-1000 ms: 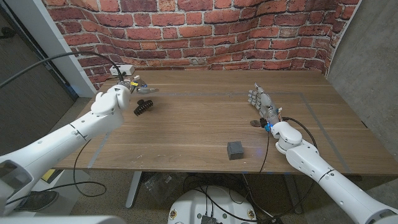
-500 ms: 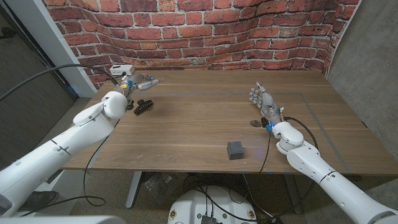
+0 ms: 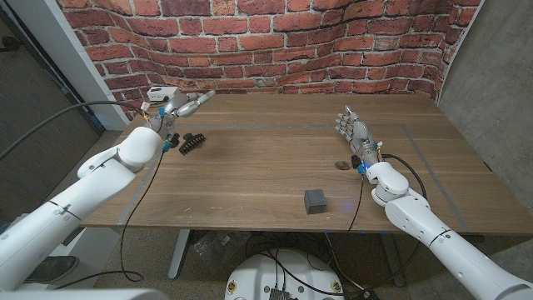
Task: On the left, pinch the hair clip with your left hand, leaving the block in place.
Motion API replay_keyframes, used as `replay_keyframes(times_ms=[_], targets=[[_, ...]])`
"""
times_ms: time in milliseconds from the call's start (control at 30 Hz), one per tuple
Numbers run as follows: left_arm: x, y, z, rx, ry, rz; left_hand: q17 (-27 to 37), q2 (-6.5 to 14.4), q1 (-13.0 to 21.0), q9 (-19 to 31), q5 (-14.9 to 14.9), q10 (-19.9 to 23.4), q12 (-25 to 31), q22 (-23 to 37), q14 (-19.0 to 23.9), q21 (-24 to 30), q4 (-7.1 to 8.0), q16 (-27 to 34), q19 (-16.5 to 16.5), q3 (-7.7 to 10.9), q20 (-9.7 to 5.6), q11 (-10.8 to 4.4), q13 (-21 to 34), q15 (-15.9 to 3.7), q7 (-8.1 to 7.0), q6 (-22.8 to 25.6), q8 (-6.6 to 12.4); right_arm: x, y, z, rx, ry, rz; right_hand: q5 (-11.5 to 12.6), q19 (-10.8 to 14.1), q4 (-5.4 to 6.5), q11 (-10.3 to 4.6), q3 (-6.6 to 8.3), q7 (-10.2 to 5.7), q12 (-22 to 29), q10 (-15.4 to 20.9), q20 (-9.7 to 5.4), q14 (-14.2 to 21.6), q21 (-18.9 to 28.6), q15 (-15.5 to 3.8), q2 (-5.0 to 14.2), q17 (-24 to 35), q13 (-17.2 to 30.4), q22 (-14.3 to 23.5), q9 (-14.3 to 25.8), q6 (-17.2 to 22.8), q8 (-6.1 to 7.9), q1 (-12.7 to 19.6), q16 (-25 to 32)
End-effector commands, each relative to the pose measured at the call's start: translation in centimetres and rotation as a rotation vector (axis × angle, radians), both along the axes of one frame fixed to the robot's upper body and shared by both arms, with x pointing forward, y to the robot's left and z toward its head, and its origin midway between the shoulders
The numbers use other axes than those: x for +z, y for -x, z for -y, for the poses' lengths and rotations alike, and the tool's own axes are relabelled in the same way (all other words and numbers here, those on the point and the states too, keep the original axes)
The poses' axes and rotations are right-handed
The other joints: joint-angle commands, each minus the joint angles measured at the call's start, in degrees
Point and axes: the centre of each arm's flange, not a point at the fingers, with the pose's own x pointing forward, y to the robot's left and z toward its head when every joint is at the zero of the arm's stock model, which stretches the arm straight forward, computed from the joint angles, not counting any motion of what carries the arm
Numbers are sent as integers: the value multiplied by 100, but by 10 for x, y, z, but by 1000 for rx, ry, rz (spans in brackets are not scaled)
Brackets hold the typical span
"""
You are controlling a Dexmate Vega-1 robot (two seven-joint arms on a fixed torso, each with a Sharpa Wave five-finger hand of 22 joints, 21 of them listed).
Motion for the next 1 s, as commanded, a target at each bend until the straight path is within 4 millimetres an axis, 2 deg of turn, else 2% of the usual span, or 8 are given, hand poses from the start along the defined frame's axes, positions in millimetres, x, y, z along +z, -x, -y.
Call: replay_keyframes(times_ms=[33, 500, 533, 633, 700, 800, 900, 1000], targets=[[-11, 3, -5, -215, 213, 84, 17, 52, 10, 4, 38, 51, 37, 21, 56, 16, 12, 49, -58, -33, 7, 20, 6, 31, 22, 53, 27, 15, 5, 1, 8, 9, 70, -7, 43, -13, -6, -24, 2, -5, 34, -17, 31, -15, -14, 12, 32, 19, 13, 25, -4, -3, -49, -1], [-26, -23, 19, -488, 388, 68, 8, 164, -33, -6, 82, -337, -112, 19, 4, 180, -55, 3, 292, -71, -65, 158, -14, 139, -57, -412, -135, 27, 8, 2, 17, 23, 114, -7, 56, -9, -7, -35, 7, 1, 54, -13, 41, -21, -18, 4, 33, 19, 13, 22, -3, -5, -62, 3], [-27, -26, 21, -512, 400, 67, 8, 185, -20, -6, 87, -415, -132, 18, -67, 197, -73, -24, 347, -71, -89, 213, -15, 167, -43, -500, -149, 27, 8, 3, 18, 25, 116, -7, 56, -9, -8, -36, 5, -2, 48, -12, 45, -23, -20, 4, 33, 19, 13, 22, -4, -6, -64, 5], [-32, -35, 29, -616, 450, 58, 8, 270, 69, -4, 97, -687, -170, 3, -295, 291, -144, -72, 698, -58, -404, 448, -17, 294, 151, -796, -164, 29, 8, 4, 22, 28, 120, -7, 68, -9, -11, -38, 5, -2, 48, -22, 47, -20, -25, 3, 33, 19, 13, 21, -4, -6, -66, 5], [-35, -40, 35, -676, 489, 50, 9, 305, 125, -4, 102, -847, -186, -9, -404, 301, -178, -79, 805, -50, -433, 506, -17, 369, 273, -937, -170, 30, 8, 6, 28, 26, 118, -6, 118, -9, -7, -41, 7, -4, 48, -73, 62, -6, -51, 1, 32, 19, 13, 20, -2, -6, -67, 10], [-39, -45, 42, -729, 514, 29, 9, 329, 174, -4, 106, -1036, -210, -19, -529, 276, -208, -91, 822, -47, -507, 559, -17, 417, 300, -1134, -193, 32, 8, 8, 29, 29, 117, -4, 151, -13, -16, -39, 27, -6, 44, -112, 75, 0, -64, 5, 30, 19, 13, 19, 5, -4, -61, 13], [-42, -47, 48, -757, 527, 19, 10, 338, 192, -3, 107, -1114, -211, -24, -602, 264, -218, -97, 836, -51, -447, 577, -17, 454, 290, -1251, -206, 35, 8, 10, 31, 32, 123, -3, 155, -14, -15, -38, 34, -7, 44, -114, 78, -1, -60, 7, 30, 19, 12, 19, 5, -5, -58, 13], [-45, -47, 54, -773, 528, 3, 16, 346, 219, -2, 105, -1304, -196, -34, -668, 291, -236, -65, 1046, -80, -257, 609, -16, 484, 284, -1621, -220, 36, 8, 12, 34, 35, 121, -2, 156, -16, -18, -36, 35, -6, 47, -115, 83, -3, -62, 11, 29, 19, 12, 19, 5, -6, -53, 13]])
